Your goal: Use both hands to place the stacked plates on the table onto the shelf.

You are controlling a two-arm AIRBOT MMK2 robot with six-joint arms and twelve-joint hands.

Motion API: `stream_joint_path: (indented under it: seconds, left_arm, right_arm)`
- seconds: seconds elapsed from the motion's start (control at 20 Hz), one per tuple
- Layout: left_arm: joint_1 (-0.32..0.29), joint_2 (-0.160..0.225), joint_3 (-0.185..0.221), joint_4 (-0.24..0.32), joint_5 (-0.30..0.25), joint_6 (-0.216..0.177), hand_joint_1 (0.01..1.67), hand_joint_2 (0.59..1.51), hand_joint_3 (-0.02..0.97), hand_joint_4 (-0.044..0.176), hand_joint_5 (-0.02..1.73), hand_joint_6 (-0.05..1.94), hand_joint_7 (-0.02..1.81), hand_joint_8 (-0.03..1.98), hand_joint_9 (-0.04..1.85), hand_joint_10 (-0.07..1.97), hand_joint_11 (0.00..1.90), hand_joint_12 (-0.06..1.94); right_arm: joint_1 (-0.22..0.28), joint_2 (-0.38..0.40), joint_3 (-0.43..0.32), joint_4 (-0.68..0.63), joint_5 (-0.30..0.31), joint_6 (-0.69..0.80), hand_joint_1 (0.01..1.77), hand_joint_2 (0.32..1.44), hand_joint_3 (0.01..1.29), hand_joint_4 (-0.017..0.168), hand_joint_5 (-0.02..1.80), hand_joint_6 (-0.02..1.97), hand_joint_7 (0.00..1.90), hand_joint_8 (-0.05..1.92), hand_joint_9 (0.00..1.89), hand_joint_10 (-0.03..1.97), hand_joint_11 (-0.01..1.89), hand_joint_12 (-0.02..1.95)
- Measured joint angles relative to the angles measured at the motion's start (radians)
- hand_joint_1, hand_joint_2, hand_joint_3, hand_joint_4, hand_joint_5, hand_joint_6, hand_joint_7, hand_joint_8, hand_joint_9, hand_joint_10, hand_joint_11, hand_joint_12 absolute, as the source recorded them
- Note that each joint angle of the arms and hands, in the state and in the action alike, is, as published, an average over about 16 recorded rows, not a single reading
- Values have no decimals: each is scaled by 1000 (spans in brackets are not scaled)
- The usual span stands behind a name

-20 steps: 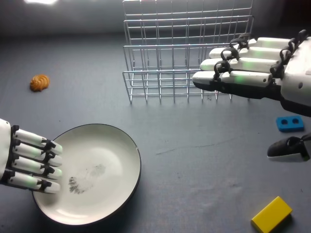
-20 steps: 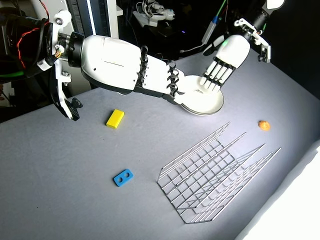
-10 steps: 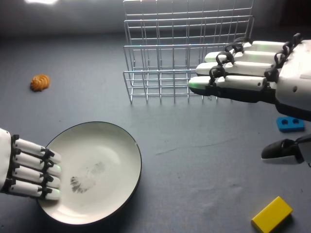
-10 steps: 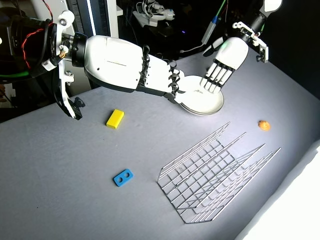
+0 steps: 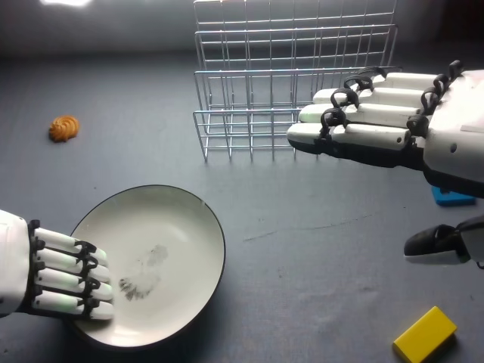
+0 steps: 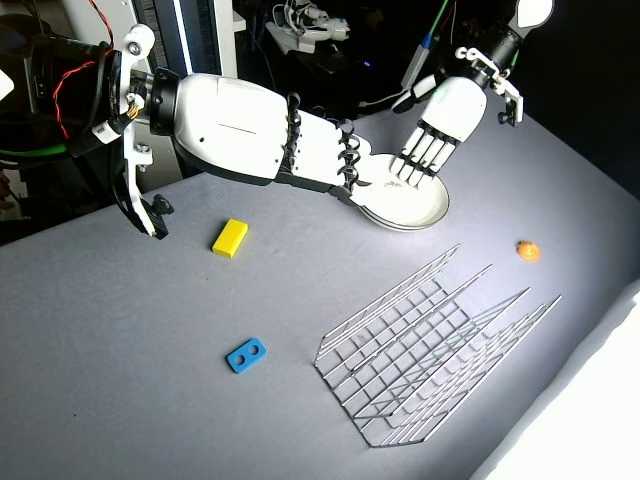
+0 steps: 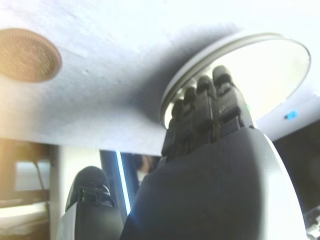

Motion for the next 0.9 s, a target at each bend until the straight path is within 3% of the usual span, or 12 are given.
stream_joint_path:
  seconds: [0.4,0.9]
  left_arm:
    - [8,3,-81,-70,81,-22,18,1033,12,-5,76,-22,66,1,75,5,15,236]
    - [10,-4,-189,-237,197,-26,17,1031,12,-5,90,-22,74,-2,82,2,14,262]
  right_arm:
    - [-1,-10,2,0,0,-15,1107,970,20,0,24,17,16,14,14,5,13,360]
    - [10,-114,36,48,-10,-193,1071,972,21,3,20,18,14,14,18,5,13,422]
